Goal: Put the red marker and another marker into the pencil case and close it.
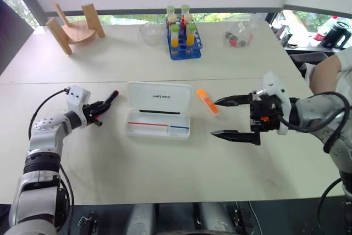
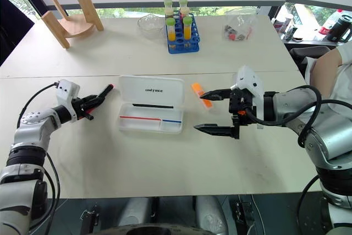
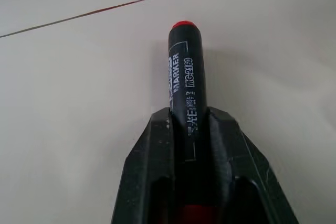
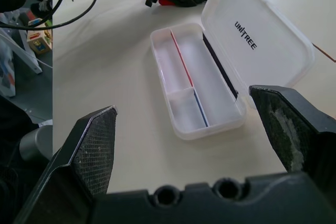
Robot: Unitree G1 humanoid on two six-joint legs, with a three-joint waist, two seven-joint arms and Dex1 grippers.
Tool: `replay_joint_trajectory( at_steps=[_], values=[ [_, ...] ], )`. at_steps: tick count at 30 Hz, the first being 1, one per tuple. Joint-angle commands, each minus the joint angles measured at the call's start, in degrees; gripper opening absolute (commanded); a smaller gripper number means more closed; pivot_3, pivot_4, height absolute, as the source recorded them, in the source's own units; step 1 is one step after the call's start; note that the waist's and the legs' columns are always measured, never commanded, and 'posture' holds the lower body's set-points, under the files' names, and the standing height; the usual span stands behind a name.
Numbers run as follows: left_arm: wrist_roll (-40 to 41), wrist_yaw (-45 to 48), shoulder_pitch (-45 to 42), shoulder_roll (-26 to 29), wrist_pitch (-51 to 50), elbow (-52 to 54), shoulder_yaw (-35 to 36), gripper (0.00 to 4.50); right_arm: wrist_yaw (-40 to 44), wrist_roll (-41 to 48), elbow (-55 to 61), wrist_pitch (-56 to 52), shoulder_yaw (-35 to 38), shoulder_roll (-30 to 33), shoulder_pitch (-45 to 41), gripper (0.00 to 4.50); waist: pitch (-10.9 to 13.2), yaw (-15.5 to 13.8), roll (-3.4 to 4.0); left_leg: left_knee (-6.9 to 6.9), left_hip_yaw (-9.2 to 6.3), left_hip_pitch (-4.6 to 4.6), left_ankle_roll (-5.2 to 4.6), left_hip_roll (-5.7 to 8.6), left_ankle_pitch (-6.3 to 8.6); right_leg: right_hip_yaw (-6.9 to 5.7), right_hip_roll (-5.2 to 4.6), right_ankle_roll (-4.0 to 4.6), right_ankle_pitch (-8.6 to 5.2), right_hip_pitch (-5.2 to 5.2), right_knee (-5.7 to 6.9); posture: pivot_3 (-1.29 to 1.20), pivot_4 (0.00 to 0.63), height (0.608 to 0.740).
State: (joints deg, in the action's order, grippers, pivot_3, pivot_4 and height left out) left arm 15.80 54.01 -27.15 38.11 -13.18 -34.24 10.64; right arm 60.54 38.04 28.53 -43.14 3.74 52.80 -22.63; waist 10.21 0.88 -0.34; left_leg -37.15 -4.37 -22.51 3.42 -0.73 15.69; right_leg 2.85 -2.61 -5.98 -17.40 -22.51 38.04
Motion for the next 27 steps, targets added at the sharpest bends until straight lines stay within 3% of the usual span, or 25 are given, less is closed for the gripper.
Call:
replay_joint_trajectory(
  at_steps=[1, 5, 7, 9, 15, 20, 25, 27],
  values=[
    [7.47, 4.51, 0.50, 5.89, -5.98, 13.90, 5.70, 0.33, -0.32, 0.42, 1.21, 1.11, 2.02, 0.77, -0.02, 4.50, 0.10, 0.09, -0.17, 0.00, -0.02, -0.05, 0.00, -0.02, 0.00, 0.00, 0.02, 0.00, 0.00, -0.04, 0.01, 0.00, 0.150, 0.740],
    [18.05, 11.97, 1.73, 10.89, -14.73, 30.62, 7.87, 0.33, -0.46, 0.46, 1.34, 1.35, 2.73, 1.13, 0.60, 4.50, 0.22, 0.09, -0.30, 0.00, -0.05, -0.12, 0.02, -0.09, -0.01, 0.00, 0.01, 0.01, 0.00, -0.12, 0.03, 0.00, 0.150, 0.740],
    [21.03, 15.84, 1.13, 12.20, -17.01, 36.67, 5.25, 0.33, -0.63, 0.20, 1.29, 1.62, 2.87, 1.19, 0.60, 4.50, 0.25, -0.28, -0.20, 0.00, -0.01, -0.09, 0.02, -0.05, -0.01, 0.00, -0.07, 0.00, 0.00, -0.04, -0.03, 0.00, 0.150, 0.740],
    [19.10, 18.22, -0.36, 11.75, -15.46, 38.67, 0.01, 0.33, -0.86, 0.02, 1.03, 1.80, 2.66, 1.01, 0.27, 4.50, 0.26, -0.45, -0.16, 0.00, 0.01, 0.00, 0.03, 0.02, -0.01, 0.00, -0.14, -0.01, -0.01, 0.09, -0.06, 0.00, 0.150, 0.740],
    [-0.14, 23.44, -10.11, 2.64, 5.56, 24.47, -20.20, 0.33, -1.87, -1.30, 0.56, 2.61, 1.85, 0.83, -0.36, 4.50, 0.29, -0.02, -0.22, -0.07, 0.02, 0.06, 0.05, 0.06, -0.03, 0.00, 0.00, -0.01, 0.00, 0.16, -0.04, 0.00, 0.150, 0.740],
    [-8.51, 23.77, -15.62, -3.55, 17.75, 7.99, -26.46, 0.33, -3.52, -0.97, 2.21, 2.08, 3.29, 1.03, 1.44, 4.50, 0.31, 0.11, -0.23, 0.06, 0.05, -0.04, 0.03, 0.00, -0.02, 0.07, 0.11, 0.04, -0.03, -0.12, -0.01, 0.00, 0.150, 0.740],
    [-10.51, 24.11, -18.19, -6.15, 23.52, 0.98, -26.46, 0.33, -5.31, 0.12, 4.04, 1.10, 4.43, 1.09, 2.87, 4.50, 0.32, 0.01, -0.24, -0.05, 0.04, -0.35, 0.02, 0.01, -0.02, 0.05, 0.05, 0.03, -0.03, -0.31, -0.01, 0.00, 0.150, 0.740],
    [-10.13, 25.33, -18.36, -6.18, 23.13, 0.80, -26.13, 1.41, -5.77, 0.27, 4.44, 0.87, 4.61, 1.18, 3.32, 4.50, 0.33, -0.07, -0.25, -0.09, 0.01, -0.39, 0.02, 0.02, -0.02, 0.02, 0.04, 0.03, -0.02, -0.32, 0.02, 0.00, 0.150, 0.740]
  ],
)
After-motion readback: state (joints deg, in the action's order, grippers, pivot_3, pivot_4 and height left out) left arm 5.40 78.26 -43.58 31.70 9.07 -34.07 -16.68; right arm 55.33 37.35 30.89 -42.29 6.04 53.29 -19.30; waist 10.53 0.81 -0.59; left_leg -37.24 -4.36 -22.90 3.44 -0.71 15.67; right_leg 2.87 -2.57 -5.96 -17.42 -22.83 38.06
